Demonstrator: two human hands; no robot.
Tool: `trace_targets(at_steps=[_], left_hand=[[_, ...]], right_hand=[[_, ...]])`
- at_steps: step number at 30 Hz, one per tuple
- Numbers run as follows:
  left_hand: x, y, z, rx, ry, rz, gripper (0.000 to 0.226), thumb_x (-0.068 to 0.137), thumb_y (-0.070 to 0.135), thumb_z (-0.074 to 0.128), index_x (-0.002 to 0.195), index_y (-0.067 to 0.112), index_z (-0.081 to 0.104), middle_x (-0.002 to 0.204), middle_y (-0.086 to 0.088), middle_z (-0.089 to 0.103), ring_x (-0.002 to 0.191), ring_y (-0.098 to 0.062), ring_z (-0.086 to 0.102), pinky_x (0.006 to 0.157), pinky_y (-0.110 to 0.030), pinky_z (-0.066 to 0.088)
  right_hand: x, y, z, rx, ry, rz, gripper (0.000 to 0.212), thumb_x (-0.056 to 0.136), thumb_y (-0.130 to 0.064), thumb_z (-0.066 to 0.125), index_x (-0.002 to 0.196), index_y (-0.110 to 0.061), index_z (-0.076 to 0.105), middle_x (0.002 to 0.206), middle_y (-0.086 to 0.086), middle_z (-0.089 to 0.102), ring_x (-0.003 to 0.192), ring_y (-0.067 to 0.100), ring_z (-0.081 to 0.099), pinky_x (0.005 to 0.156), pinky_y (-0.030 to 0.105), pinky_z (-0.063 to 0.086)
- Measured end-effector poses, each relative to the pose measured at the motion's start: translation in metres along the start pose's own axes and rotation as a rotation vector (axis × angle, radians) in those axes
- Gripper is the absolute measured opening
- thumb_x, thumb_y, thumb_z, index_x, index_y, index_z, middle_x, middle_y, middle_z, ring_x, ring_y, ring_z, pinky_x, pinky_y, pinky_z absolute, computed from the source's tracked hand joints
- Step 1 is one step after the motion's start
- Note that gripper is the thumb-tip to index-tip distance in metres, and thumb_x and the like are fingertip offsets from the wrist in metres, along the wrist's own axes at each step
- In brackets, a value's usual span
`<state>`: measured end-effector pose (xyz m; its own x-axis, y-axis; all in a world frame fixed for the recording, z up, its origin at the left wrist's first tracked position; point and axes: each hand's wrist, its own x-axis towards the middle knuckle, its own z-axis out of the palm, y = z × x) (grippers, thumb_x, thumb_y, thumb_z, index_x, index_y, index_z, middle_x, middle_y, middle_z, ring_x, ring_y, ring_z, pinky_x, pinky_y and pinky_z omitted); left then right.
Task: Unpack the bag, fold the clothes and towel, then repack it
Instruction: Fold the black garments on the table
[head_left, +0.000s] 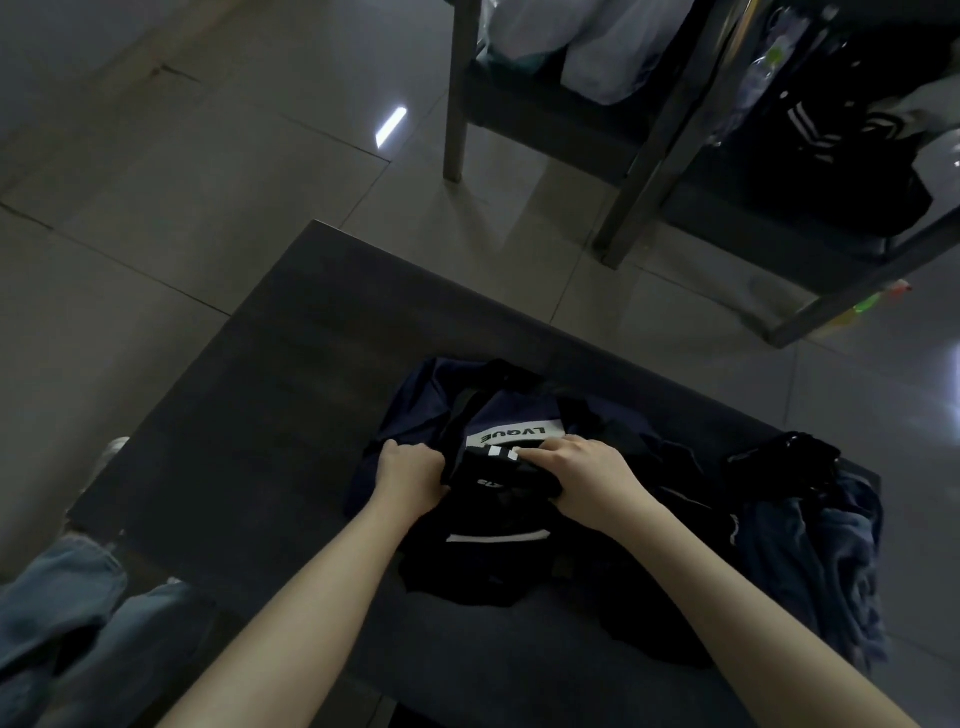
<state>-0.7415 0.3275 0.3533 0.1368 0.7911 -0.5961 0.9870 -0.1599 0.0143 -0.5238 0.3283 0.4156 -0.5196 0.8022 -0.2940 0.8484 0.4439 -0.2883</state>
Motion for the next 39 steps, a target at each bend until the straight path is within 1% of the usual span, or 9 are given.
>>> trace_targets(at_steps=[3, 6, 10, 13, 17, 23, 28, 33, 39], left_hand=[[-0.003, 0.001, 0.006, -0.087, 0.08, -0.001, 0.023, 0.09, 0.017, 0.042, 0.093, 0.017, 0.064, 0.096, -0.001, 0.067, 0.094, -0.025, 0.061, 0.082, -0.034, 0.034], [-0.002, -0.007, -0.006, -0.25, 0.224, -0.049, 0.021, 0.091, 0.019, 0.044, 0.098, 0.013, 0.064, 0.104, -0.004, 0.062, 0.099, -0.026, 0.057, 0.079, -0.035, 0.036], [0.002, -0.018, -0.047, -0.652, 0.385, -0.101, 0.019, 0.093, 0.023, 0.05, 0.095, 0.011, 0.065, 0.096, -0.007, 0.061, 0.086, -0.026, 0.058, 0.066, -0.031, 0.038], [0.0, -0.019, -0.067, -0.627, 0.384, -0.076, 0.021, 0.094, 0.03, 0.052, 0.093, 0.014, 0.065, 0.091, -0.007, 0.066, 0.083, -0.028, 0.061, 0.064, -0.033, 0.043], [-0.005, -0.02, -0.062, -0.658, 0.354, -0.071, 0.02, 0.093, 0.03, 0.054, 0.094, 0.015, 0.067, 0.089, -0.007, 0.068, 0.084, -0.028, 0.063, 0.069, -0.037, 0.05], [-0.009, -0.026, -0.069, -0.706, 0.312, -0.065, 0.019, 0.09, 0.033, 0.06, 0.086, 0.016, 0.068, 0.084, -0.001, 0.066, 0.079, -0.019, 0.062, 0.072, -0.038, 0.053], [-0.01, -0.028, -0.07, -0.683, 0.333, -0.079, 0.021, 0.09, 0.032, 0.06, 0.085, 0.014, 0.068, 0.085, -0.003, 0.067, 0.081, -0.022, 0.062, 0.073, -0.037, 0.051], [-0.009, -0.032, -0.074, -0.642, 0.315, -0.112, 0.02, 0.091, 0.034, 0.058, 0.088, 0.016, 0.068, 0.087, -0.002, 0.066, 0.082, -0.022, 0.061, 0.069, -0.033, 0.048], [-0.004, -0.028, -0.075, -0.61, 0.279, -0.155, 0.021, 0.093, 0.031, 0.055, 0.089, 0.013, 0.064, 0.088, -0.004, 0.063, 0.082, -0.024, 0.06, 0.063, -0.031, 0.044]], right_hand=[[-0.003, 0.001, 0.002, -0.019, -0.023, 0.0, 0.056, 0.085, -0.023, 0.06, 0.138, -0.034, 0.045, 0.122, -0.005, 0.059, 0.113, 0.021, 0.053, 0.081, 0.03, 0.04], [-0.004, 0.002, 0.006, -0.016, -0.003, -0.011, 0.055, 0.085, -0.021, 0.061, 0.136, -0.034, 0.048, 0.119, -0.005, 0.06, 0.11, 0.021, 0.055, 0.08, 0.031, 0.041], [0.0, -0.008, 0.013, -0.07, -0.033, -0.055, 0.049, 0.067, -0.021, 0.077, 0.113, -0.033, 0.066, 0.086, -0.006, 0.067, 0.079, 0.02, 0.065, 0.06, 0.027, 0.042], [0.007, -0.018, 0.016, -0.088, 0.02, -0.055, 0.052, 0.057, -0.02, 0.081, 0.106, -0.03, 0.068, 0.077, -0.006, 0.067, 0.069, 0.021, 0.065, 0.054, 0.029, 0.047], [0.024, -0.037, 0.012, -0.099, 0.216, 0.062, 0.055, 0.048, -0.016, 0.08, 0.102, -0.023, 0.068, 0.075, -0.002, 0.067, 0.068, 0.023, 0.065, 0.056, 0.032, 0.051], [0.029, -0.046, 0.037, -0.165, 0.21, 0.055, 0.047, 0.037, -0.009, 0.08, 0.081, -0.017, 0.063, 0.059, -0.003, 0.06, 0.058, 0.023, 0.06, 0.05, 0.028, 0.045], [0.028, -0.054, 0.045, -0.081, 0.339, 0.044, 0.046, 0.054, -0.007, 0.075, 0.098, -0.014, 0.067, 0.08, 0.002, 0.066, 0.072, 0.025, 0.063, 0.063, 0.033, 0.052], [0.034, -0.062, 0.047, 0.053, 0.269, 0.134, 0.066, 0.056, -0.018, 0.084, 0.117, -0.006, 0.061, 0.104, 0.011, 0.066, 0.09, 0.028, 0.065, 0.073, 0.036, 0.055], [0.005, -0.057, 0.037, 0.171, 0.366, 0.142, 0.046, 0.067, -0.011, 0.078, 0.111, -0.008, 0.064, 0.106, 0.007, 0.066, 0.094, 0.026, 0.065, 0.08, 0.039, 0.053]])
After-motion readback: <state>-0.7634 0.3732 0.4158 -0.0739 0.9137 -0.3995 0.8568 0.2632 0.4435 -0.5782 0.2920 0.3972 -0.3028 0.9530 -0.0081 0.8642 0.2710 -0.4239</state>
